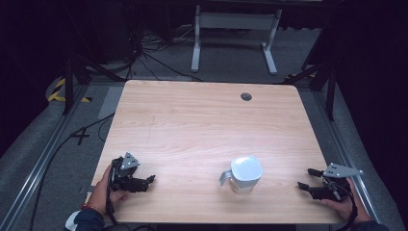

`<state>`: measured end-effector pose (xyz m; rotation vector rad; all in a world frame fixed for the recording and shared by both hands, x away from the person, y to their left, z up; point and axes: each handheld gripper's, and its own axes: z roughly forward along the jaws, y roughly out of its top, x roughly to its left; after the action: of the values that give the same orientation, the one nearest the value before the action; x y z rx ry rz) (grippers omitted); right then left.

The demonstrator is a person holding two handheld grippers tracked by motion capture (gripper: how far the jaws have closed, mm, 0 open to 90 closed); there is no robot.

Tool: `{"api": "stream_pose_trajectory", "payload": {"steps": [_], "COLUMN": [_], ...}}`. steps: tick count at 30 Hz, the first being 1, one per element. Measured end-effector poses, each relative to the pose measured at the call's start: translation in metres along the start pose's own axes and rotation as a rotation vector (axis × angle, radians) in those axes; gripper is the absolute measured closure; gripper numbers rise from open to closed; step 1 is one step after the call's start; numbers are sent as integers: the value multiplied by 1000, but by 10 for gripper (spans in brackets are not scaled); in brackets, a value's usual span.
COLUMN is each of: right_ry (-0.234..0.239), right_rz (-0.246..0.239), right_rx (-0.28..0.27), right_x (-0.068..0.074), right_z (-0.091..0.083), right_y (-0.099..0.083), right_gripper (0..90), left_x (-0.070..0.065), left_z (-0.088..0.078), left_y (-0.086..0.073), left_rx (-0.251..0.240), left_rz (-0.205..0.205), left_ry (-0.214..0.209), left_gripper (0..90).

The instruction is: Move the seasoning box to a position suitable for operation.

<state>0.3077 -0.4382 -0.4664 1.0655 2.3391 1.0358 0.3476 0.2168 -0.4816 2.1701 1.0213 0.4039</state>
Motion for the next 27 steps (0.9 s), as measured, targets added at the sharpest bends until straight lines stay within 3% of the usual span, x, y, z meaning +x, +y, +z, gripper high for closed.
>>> {"api": "stream_pose_trajectory", "payload": {"steps": [7,8,9,10,17,20,21,22,23,24,27], "right_ry": [-3,-3,-3,-3,-7,-9,-10,-10,-10,-13,-13], "right_rz": [1,1,2,2,2,3,4,5,5,9,11], "right_rx": [0,0,0,0,-2,-1,-1,-1,-1,0,1], "right_x": [0,0,0,0,0,1,1,1,1,1,1], "right_z": [0,0,0,0,0,1,1,1,1,1,1], "right_y": [0,0,0,0,0,0,0,0,0,1,1], "right_gripper": [271,271,271,271,271,271,271,271,271,271,271], "left_x": [-5,-5,-7,-7,-17,-28,-28,-34,-34,-41,-54], "left_z": [0,0,0,1,15,17,17,18,18,20,22], "left_y": [6,8,9,11,33,50,50,58,58,67,81], "left_rx": [52,51,55,53,83,13,13,-26,-26,-61,-97], "left_rz": [-6,25,17,42,81,97,97,106,106,128,150], "left_ry": [-4,-16,-20,-14,-84,-116,-116,-133,-133,-167,-186], "left_gripper": [74,95,121,129,183,204,223,238,258,274,285]}}
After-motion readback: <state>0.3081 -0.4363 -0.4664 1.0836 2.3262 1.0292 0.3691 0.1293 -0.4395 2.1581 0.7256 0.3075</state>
